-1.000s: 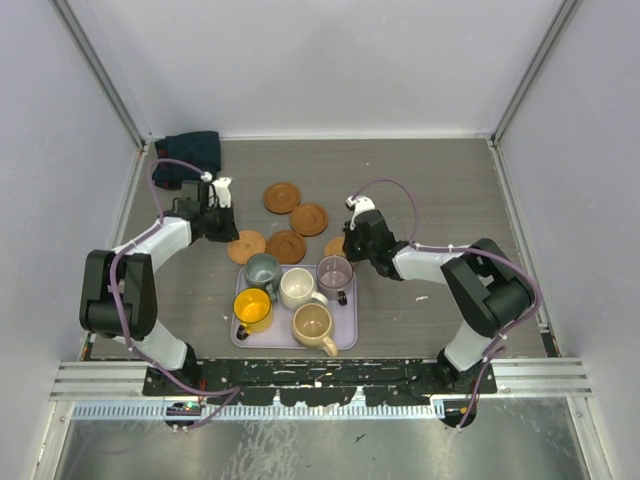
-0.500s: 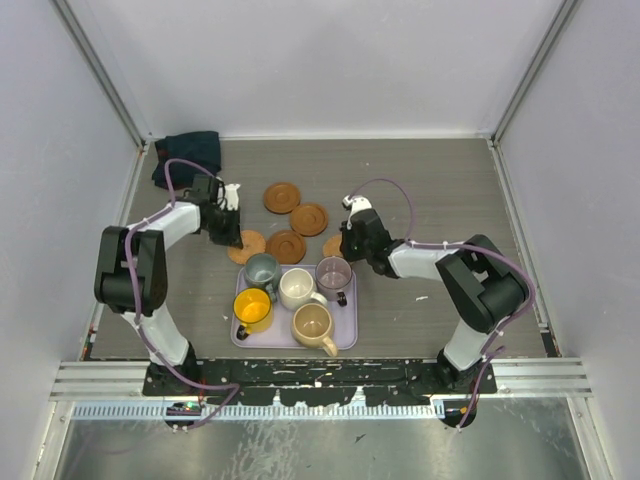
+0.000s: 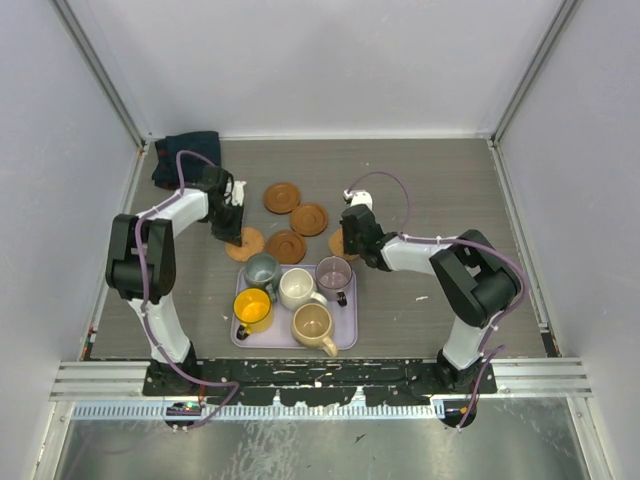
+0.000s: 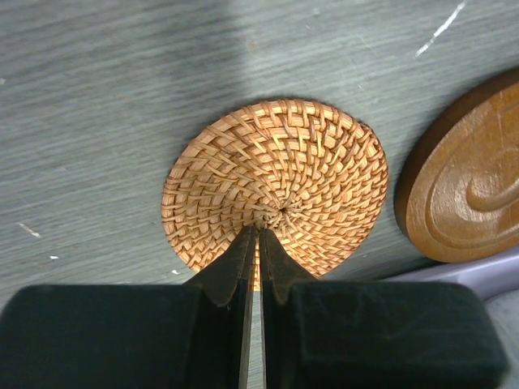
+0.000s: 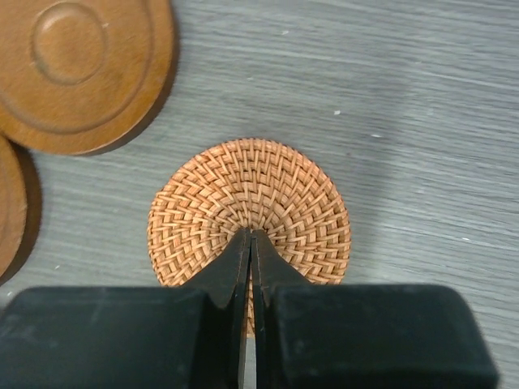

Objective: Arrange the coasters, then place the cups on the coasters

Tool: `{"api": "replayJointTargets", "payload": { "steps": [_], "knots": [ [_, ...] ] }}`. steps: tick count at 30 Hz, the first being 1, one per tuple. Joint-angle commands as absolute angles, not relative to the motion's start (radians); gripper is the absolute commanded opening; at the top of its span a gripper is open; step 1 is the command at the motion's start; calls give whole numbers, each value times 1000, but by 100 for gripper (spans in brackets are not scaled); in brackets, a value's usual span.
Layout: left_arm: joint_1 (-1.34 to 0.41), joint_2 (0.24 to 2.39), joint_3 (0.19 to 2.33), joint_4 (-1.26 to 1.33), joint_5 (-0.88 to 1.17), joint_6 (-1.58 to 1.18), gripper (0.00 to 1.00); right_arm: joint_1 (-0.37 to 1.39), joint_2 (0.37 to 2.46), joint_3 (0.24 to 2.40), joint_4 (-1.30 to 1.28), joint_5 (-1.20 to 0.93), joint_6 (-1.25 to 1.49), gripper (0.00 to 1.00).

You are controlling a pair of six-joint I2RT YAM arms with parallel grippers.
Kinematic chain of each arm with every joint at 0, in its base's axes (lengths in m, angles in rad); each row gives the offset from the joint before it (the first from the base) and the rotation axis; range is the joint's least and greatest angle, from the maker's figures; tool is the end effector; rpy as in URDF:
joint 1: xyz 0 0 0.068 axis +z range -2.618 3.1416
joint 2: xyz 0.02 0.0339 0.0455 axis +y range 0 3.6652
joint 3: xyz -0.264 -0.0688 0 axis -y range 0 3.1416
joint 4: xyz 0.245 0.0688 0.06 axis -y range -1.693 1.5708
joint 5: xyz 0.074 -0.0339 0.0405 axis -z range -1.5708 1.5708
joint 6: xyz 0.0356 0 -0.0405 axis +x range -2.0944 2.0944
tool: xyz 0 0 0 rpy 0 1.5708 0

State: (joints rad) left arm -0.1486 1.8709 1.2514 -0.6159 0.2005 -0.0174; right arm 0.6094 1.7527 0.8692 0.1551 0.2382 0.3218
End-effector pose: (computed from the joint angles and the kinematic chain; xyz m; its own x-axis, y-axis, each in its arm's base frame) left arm 0.3631 -0.0615 0.1695 -0.9374 0.1231 -0.3258 0.1936 0.9617 -0.1938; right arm 0.2923 0.1938 0.1495 -0.6481 -0.0776 -0.7576 -0.2181 0.9721 0.0870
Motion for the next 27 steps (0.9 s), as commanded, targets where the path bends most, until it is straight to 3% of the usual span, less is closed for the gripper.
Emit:
{"api": "replayJointTargets", "payload": {
  "steps": [1, 27],
  "knots": [
    [-144, 1952, 1320, -665, 100, -8, 8, 595, 1787, 899, 16, 432, 352, 7],
    [-25, 2265, 1908, -731, 165, -18, 9, 258, 1988, 1271, -41, 420, 284, 8]
  ]
}}
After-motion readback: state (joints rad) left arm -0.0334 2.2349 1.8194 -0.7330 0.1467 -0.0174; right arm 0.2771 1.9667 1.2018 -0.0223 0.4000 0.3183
